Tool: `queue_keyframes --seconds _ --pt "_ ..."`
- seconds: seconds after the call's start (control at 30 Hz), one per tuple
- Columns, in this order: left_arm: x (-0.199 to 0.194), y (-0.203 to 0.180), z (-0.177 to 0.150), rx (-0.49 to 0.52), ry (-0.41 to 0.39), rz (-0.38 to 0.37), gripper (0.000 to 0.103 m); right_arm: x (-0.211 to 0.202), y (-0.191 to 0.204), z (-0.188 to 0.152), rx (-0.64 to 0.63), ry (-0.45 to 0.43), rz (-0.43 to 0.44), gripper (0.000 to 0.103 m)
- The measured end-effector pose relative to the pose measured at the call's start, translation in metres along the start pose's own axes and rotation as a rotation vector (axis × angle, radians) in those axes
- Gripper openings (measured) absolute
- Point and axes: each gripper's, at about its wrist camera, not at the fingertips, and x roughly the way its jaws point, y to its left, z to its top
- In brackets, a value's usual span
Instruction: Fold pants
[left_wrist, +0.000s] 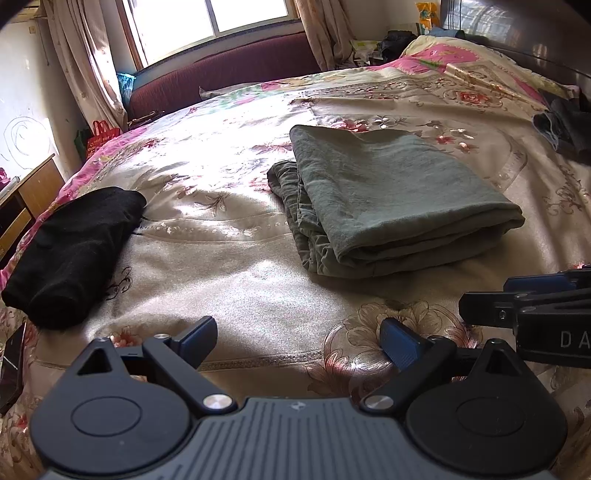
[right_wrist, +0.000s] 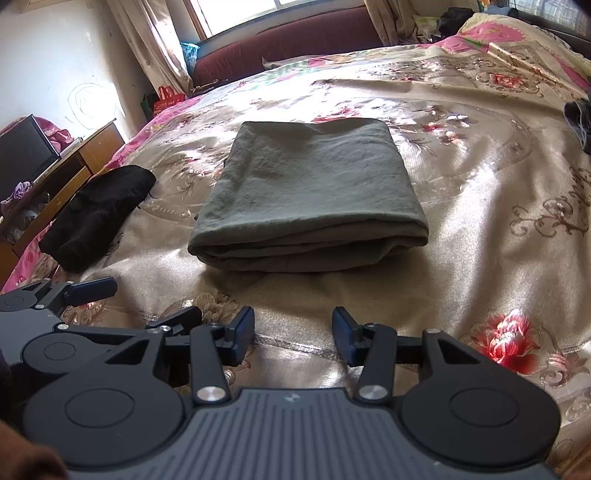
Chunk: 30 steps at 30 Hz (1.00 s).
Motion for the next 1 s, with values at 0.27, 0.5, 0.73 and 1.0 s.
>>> queue_keyframes --seconds 0.27,0.5,0.73,1.0 --pt "-0.0011 -0.0008 -0.0004 0.005 -0.002 0.005 0.103 -0.0001 0.0001 -0.0003 -0.001 0.001 0.000 0.048" --pt "-0.0016 -0.0018 -0.0005 0.008 -0.003 0.008 0.103 -0.0002 0.0001 -0.0004 -0.001 0.001 0.000 0.048" --pt "-0.0017 -0.0018 -0.0007 0.008 -0.003 0.007 0.103 -0.0003 0.0002 -0.0005 -0.002 0.001 0.000 0.048" --pt "-0.0023 -0.0013 -0.0012 0.009 -0.001 0.008 0.103 -0.0006 0.0004 -0.0007 -0.001 0.000 0.000 0.048"
